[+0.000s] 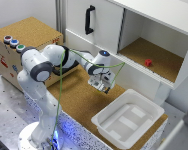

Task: Put the yellow object on the table

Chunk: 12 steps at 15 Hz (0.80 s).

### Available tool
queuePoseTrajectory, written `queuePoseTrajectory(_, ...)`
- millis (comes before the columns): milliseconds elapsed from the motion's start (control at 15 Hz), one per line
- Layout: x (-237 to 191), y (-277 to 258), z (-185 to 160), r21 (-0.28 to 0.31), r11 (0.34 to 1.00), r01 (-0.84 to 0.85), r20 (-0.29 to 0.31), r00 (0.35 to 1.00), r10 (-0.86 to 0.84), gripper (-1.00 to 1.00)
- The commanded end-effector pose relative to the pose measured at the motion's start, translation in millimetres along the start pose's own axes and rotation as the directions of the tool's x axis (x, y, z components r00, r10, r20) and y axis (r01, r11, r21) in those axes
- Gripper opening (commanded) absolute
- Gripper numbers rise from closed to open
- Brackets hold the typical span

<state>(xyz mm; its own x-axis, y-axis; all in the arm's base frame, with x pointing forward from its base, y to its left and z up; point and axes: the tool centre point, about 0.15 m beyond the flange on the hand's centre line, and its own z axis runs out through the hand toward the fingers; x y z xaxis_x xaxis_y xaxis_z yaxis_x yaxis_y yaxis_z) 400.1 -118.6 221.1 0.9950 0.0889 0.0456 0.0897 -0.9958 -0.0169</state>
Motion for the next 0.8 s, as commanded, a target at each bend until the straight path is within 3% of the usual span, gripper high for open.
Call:
queuePoseTrajectory(0,11.5,-4.9,20.3,-0.024,1.000,-0.019,0.016,1.000,0.019,-1.00)
queuePoseTrajectory(67,10.1,-5.7,9.9,-0.007,1.000,-0.019,0.005,1.000,0.019,1.00)
queuePoseTrajectory(267,0.8,-9.6,-18.3,0.003,1.000,-0.013,-0.002,1.000,0.013,1.00)
queuePoseTrajectory(733,-2.9,-27.9,-45.1,-0.001,1.000,-0.015,0.010,1.000,0.015,1.00)
